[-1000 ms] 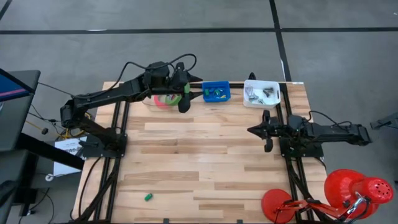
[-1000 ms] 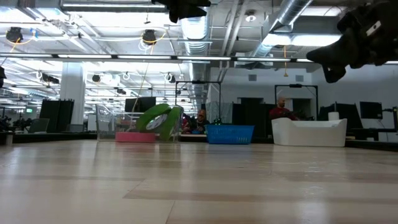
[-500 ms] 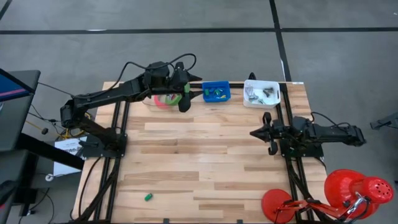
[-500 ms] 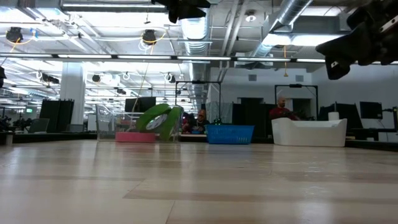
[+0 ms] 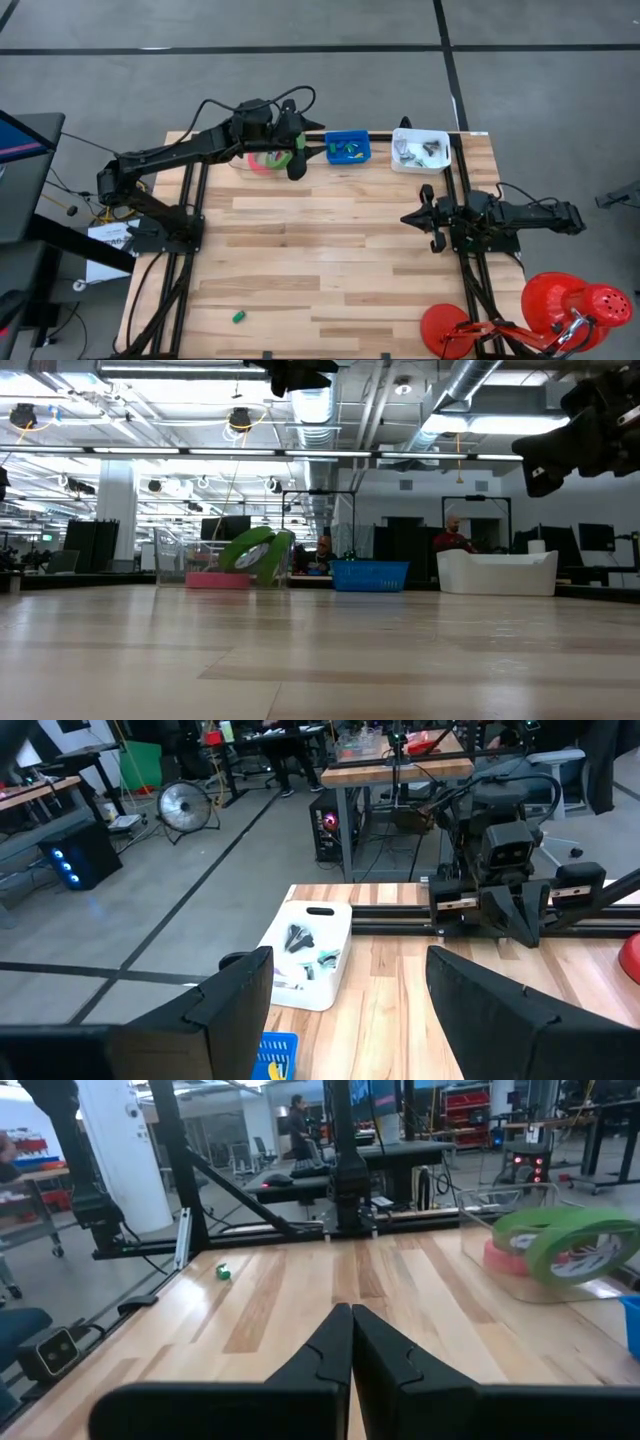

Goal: Pick and place Stapler, Stapler remover, tape
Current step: Put the green stapler into the blue bin

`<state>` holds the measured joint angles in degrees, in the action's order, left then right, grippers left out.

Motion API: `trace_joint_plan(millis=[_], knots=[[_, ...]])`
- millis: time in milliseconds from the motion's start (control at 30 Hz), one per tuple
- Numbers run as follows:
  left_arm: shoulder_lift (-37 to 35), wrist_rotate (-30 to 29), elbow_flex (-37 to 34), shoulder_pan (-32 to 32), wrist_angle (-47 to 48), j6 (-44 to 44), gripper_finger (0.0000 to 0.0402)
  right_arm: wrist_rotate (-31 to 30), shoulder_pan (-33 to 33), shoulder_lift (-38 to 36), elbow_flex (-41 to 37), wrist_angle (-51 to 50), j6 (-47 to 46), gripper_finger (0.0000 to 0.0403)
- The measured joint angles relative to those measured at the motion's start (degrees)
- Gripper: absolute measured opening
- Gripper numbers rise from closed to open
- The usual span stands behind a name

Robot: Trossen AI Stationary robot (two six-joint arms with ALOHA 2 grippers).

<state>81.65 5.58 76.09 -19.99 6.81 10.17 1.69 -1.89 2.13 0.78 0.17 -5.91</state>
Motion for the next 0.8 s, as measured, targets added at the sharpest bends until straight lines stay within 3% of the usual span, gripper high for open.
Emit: trace_joint_plan(millis=[267, 800], knots=[[0.00, 0.00, 0.00, 0.00, 0.02, -0.08, 0.0252, -0.09, 0.02, 0.33, 0.00, -0.15, 1.99, 0.0000], [0.00, 0.00, 0.00, 0.00, 0.02, -0.11, 0.0252, -0.17, 0.02, 8.04, 0.00, -0.31, 1.95, 0.0000]])
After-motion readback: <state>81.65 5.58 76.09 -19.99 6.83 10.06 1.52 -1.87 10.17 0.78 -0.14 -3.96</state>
